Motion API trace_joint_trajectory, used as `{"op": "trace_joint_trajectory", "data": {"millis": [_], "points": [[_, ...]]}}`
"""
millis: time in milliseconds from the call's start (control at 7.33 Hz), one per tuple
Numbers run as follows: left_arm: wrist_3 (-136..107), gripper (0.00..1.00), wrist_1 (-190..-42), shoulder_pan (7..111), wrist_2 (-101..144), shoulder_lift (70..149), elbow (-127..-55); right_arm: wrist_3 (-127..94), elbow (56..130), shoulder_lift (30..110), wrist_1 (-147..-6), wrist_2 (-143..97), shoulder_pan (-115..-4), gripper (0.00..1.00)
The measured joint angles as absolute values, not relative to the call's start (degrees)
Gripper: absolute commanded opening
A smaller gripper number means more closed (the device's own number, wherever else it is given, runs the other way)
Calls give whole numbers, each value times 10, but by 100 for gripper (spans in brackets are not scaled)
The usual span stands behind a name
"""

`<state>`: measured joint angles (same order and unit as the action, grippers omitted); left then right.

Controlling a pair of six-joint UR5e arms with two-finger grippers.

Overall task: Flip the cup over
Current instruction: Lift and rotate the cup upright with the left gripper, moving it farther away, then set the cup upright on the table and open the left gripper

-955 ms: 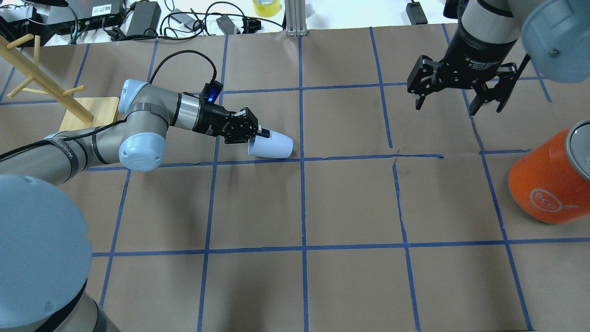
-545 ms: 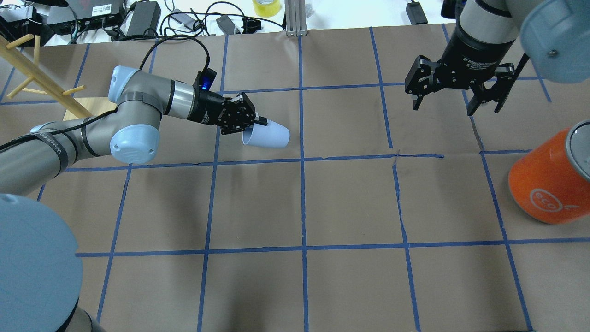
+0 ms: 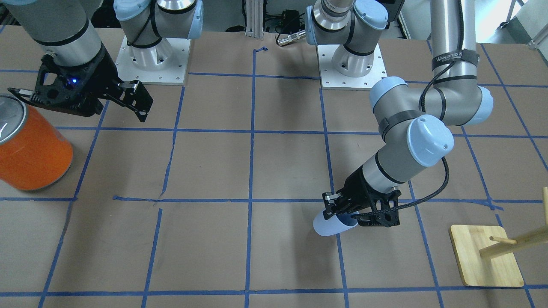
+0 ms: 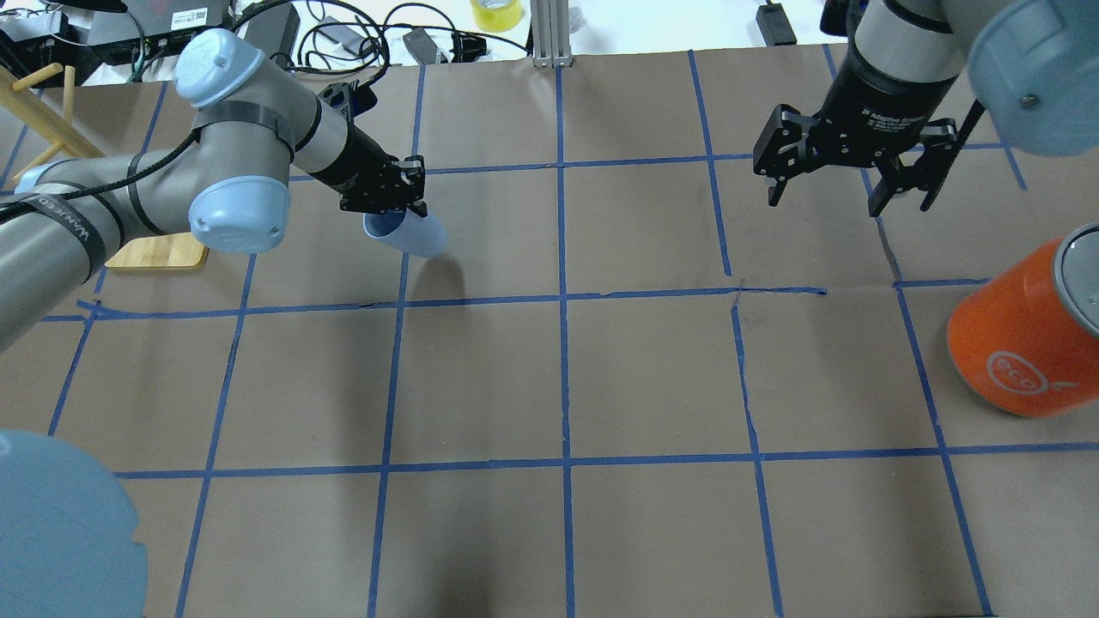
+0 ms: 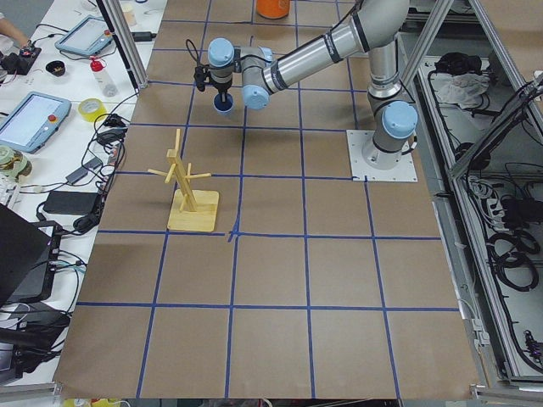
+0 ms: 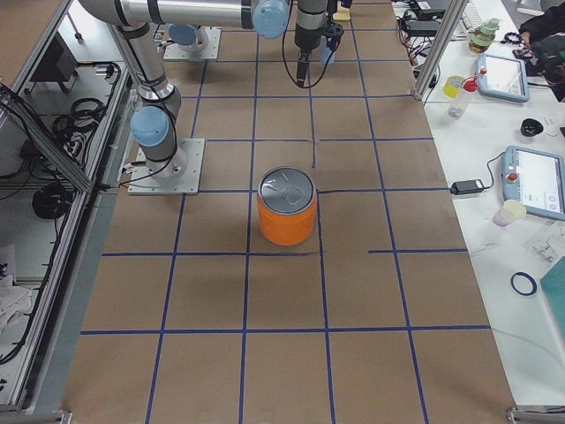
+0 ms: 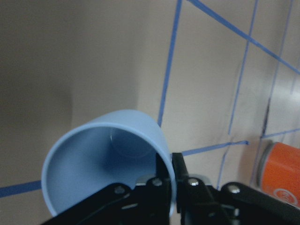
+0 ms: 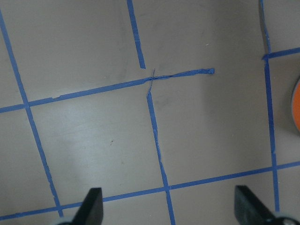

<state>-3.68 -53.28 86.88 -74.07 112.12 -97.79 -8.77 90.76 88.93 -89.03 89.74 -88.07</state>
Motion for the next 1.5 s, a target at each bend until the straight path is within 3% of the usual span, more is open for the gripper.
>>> {"op": "trace_joint_trajectory", "data": {"millis": [682, 1364, 1500], "points": [[144, 0, -538, 880, -926, 1182, -876, -87, 909, 889, -891, 901, -881, 100], [259, 1, -541, 849, -930, 1210, -873, -87, 909, 889, -891, 902, -881, 100], [263, 46, -546, 847, -931, 1211, -874, -87, 909, 889, -891, 902, -881, 100]]}}
